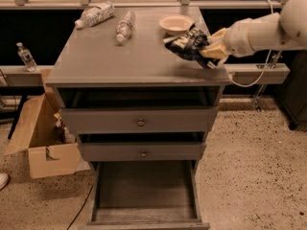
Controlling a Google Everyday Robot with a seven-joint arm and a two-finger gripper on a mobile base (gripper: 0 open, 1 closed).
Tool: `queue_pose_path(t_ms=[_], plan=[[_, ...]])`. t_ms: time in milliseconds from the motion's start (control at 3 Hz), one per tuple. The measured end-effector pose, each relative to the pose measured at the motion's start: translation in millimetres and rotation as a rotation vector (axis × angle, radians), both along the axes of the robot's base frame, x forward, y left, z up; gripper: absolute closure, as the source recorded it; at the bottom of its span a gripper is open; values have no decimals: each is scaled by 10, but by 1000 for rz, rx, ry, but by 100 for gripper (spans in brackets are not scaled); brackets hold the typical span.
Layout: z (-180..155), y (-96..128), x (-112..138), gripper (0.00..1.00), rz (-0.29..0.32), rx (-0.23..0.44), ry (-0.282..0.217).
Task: Pick blue chip bag from bottom drawer and place on counter
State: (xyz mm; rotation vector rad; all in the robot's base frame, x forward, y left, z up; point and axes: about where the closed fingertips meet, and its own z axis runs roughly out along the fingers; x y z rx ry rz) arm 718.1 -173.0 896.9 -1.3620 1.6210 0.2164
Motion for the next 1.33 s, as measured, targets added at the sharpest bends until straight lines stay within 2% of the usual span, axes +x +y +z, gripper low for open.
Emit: queue_pose_path(t_ms=[333,667,1000,1333], plan=[[-129,168,320,59,-24,-2,82],[-186,456,530,30,2,5,137],[-186,640,598,5,37,20,155],[-36,488,549,0,38,72,132]])
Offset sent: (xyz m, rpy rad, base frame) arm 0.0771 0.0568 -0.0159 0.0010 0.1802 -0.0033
